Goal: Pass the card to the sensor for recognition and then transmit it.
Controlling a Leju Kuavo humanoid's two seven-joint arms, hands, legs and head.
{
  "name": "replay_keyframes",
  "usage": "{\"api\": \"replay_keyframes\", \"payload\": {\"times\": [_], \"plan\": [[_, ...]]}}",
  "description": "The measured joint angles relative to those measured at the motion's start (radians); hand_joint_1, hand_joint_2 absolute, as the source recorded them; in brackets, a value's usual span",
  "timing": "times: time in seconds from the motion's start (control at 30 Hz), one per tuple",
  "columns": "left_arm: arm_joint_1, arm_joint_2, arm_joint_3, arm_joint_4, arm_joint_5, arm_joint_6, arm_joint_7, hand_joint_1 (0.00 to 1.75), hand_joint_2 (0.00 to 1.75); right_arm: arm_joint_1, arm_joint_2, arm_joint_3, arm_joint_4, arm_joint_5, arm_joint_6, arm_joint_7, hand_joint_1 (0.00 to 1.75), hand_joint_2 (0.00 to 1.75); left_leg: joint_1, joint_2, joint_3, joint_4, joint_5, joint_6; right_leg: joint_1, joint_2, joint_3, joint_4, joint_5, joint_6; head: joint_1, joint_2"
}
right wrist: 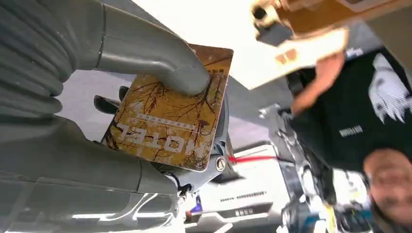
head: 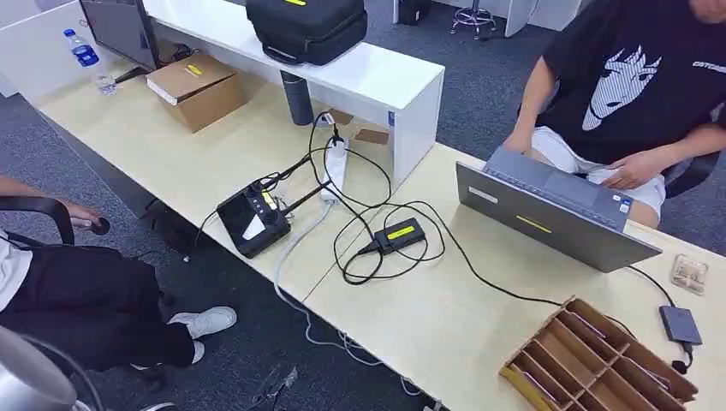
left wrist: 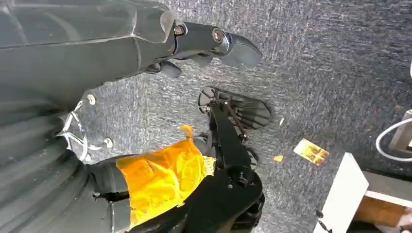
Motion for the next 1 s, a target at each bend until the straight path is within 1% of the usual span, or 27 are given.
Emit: {"api": "replay_keyframes", "payload": {"times": [0.07,0.13,0.33,0.47,0.57,0.77,0.9,1.0], "plan": [[-0.005,0.001,-0.002,0.01,0.0,-0.003,0.002,0.0,1.75,0.007,0.0,0.007,0.001,0.021,0.021,0.016,1.75,1.75,0.0,0.0,0.0,0.0,0.0,0.0,0.0,0.0,0.0,0.0,0.0,0.0,0.0,0.0],[-0.013,0.003,-0.013,0.013,0.001,-0.004,0.018,0.0,1.75,0.002,0.0,0.024,0.011,0.063,0.039,0.045,1.75,1.75,0.0,0.0,0.0,0.0,0.0,0.0,0.0,0.0,0.0,0.0,0.0,0.0,0.0,0.0],[-0.022,0.011,-0.044,0.014,-0.001,0.003,0.045,0.0,1.75,-0.043,0.0,0.089,0.091,0.113,0.056,0.088,1.75,1.75,0.0,0.0,0.001,0.0,0.0,0.0,0.0,0.0,0.001,0.0,0.0,0.0,0.0,0.0],[-0.023,0.013,-0.053,0.014,-0.001,0.007,0.053,0.0,1.75,-0.076,0.0,0.126,0.141,0.17,0.044,0.125,1.75,1.75,0.0,0.0,0.001,0.0,0.0,0.0,0.0,0.0,0.001,0.0,0.0,0.0,0.0,0.0],[-0.024,0.013,-0.065,0.014,-0.001,0.013,0.055,0.0,1.75,-0.101,0.003,0.153,0.178,0.242,0.024,0.165,1.75,1.75,0.0,0.001,0.001,0.0,0.0,0.0,0.0,0.0,0.001,0.0,0.0,0.0,0.0,0.0],[-0.024,0.013,-0.075,0.014,-0.004,0.025,0.068,0.0,1.75,-0.13,0.011,0.198,0.239,0.298,0.006,0.213,1.75,1.75,0.0,0.0,0.0,0.0,0.0,0.0,0.0,0.0,0.001,0.0,0.0,0.0,0.0,0.0],[-0.024,0.013,-0.08,0.014,-0.004,0.026,0.077,0.0,1.75,-0.146,0.014,0.219,0.278,0.369,-0.005,0.265,1.75,1.75,0.0,0.0,0.001,0.0,0.0,0.0,0.0,0.0,0.001,0.0,0.0,0.0,0.0,0.0],[-0.024,0.014,-0.09,0.014,-0.004,0.026,0.084,0.0,1.75,-0.154,0.018,0.23,0.303,0.388,-0.005,0.281,1.75,1.75,0.0,0.0,0.001,0.0,0.0,0.0,0.0,0.0,0.001,0.0,0.0,0.0,0.0,0.0]]}}
